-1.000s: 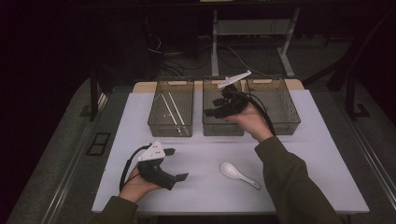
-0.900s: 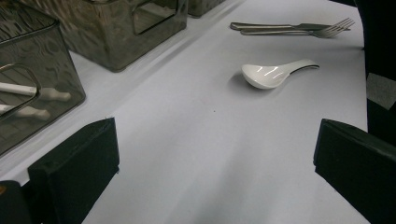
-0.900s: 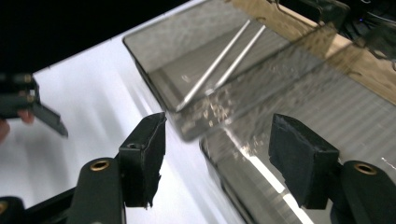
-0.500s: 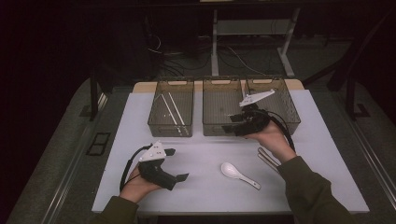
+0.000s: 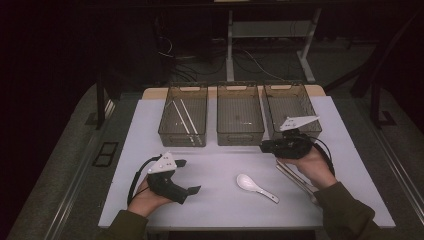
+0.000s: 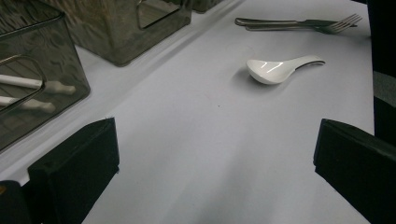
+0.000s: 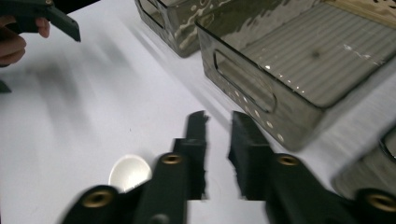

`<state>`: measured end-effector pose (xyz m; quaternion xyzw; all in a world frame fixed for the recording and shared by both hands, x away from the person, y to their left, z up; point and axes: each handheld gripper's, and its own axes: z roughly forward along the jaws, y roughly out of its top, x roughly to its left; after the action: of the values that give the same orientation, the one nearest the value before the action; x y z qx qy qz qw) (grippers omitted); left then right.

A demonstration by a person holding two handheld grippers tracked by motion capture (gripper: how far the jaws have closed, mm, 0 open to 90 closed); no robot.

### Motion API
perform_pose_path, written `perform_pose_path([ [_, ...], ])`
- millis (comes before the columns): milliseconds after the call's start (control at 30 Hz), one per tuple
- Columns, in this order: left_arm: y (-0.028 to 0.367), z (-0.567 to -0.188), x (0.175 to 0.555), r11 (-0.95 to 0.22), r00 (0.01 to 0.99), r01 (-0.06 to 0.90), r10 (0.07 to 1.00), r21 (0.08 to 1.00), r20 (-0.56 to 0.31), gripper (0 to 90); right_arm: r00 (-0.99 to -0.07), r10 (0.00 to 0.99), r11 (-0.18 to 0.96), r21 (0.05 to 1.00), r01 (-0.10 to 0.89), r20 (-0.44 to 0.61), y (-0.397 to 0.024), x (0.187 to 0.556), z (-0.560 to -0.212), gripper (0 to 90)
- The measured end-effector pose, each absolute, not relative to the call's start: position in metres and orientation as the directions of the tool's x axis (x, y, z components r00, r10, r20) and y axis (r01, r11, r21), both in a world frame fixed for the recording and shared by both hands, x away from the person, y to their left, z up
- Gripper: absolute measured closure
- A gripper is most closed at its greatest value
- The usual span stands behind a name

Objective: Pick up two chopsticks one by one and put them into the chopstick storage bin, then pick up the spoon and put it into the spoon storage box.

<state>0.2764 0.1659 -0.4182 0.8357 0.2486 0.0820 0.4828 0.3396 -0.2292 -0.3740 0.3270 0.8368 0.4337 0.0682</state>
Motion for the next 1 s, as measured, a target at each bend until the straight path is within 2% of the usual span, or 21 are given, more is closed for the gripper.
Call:
perform_pose_path([
  [167,0.166,-0.419,0.276,-0.405,0.861,0.341,0.498,0.848,-0.108,0.0,-0.766,0.614,0.381,0.78,0.497,0.188,-0.247,0.329,-0.377,89.4],
  [433,0.168,-0.42,0.278,-0.395,0.86,0.349,0.496,0.85,-0.122,0.0,-0.782,0.601,0.407,0.778,0.478,0.166,-0.263,0.308,-0.382,89.6],
  [567,0.168,-0.421,0.277,-0.395,0.857,0.352,0.501,0.849,-0.121,0.0,-0.782,0.593,0.406,0.767,0.496,0.192,-0.267,0.298,-0.388,89.5],
  [1000,0.169,-0.422,0.278,-0.399,0.855,0.35,0.507,0.848,-0.114,0.0,-0.803,0.563,0.46,0.732,0.503,0.198,-0.263,0.267,-0.403,89.5],
])
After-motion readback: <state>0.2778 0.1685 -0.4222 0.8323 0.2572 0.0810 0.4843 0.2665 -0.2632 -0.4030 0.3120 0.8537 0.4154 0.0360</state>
